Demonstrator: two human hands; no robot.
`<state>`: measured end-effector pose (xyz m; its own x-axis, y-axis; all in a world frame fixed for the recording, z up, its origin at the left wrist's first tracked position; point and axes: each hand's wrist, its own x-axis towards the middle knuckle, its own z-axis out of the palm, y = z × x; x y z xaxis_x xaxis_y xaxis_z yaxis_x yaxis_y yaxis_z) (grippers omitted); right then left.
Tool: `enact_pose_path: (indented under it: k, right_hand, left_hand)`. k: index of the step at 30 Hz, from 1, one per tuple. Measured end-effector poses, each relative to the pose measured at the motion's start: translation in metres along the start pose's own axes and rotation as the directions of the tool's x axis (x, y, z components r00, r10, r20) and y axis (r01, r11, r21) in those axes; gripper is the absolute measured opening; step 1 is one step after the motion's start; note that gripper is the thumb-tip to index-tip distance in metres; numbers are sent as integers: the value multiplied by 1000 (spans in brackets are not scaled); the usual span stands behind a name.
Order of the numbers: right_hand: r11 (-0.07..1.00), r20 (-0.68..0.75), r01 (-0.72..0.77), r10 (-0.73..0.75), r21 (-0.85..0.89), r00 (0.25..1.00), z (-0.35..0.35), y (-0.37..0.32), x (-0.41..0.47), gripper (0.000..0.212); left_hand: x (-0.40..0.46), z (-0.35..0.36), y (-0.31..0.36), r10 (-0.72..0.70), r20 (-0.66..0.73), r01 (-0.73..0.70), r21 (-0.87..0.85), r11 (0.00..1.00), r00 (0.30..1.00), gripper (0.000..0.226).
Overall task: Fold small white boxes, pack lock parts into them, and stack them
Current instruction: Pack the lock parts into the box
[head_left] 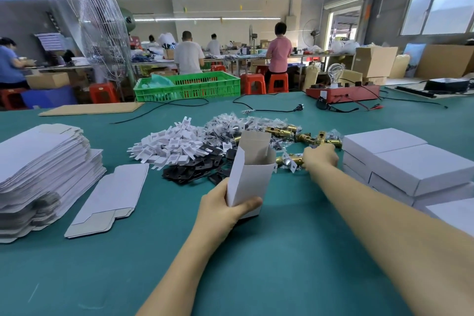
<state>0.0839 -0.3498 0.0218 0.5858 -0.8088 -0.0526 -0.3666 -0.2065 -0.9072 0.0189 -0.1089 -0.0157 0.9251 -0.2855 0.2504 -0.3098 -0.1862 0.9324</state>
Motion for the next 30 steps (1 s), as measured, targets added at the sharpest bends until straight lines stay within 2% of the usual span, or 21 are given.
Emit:
enact_pose_path:
  k: [4,9,12,16,18,21,24,27,30]
  right_hand:
    - [992,52,-67,72,-107,996,1,-8,13,46]
    - [965,135,31,5,-262,991,4,4,11,29]
    - [991,142,-29,47,-128,989,2,1,9,30]
    - [994,81,-98,94,50,992,1,6,4,57]
    - [985,36,-101,97,140,995,0,6,-8,53]
    - [983,-20,131,-129,127,991,-5,8,-26,26]
    - [926,-66,350,-344,142,936,-16,5,-44,19]
    - [859,-74,453,-449,236,890,-35,-13,-58,17]
    - [817,-8,505,-523,277,852,-59,-37,-67,16]
  left_hand:
    - [1,1,2,34,14,-34,39,999,999,35]
    - [3,1,-1,46,35,-47,38,998,998,39]
    - [3,1,-2,40,33,-42,44,998,999,40]
    - [4,2,-2,40,30,-42,55,998,999,41]
    - [4,3,-2,34,27,-36,52,998,999,40]
    - [3,3,-1,20,12,-21,46,999,1000,36]
    - [3,3,0,16,0,-16,62,998,1000,40]
    - [2,2,1,-14,-36,15,41,999,999,28]
    - [3,1,1,-50,-40,50,10,999,998,27]
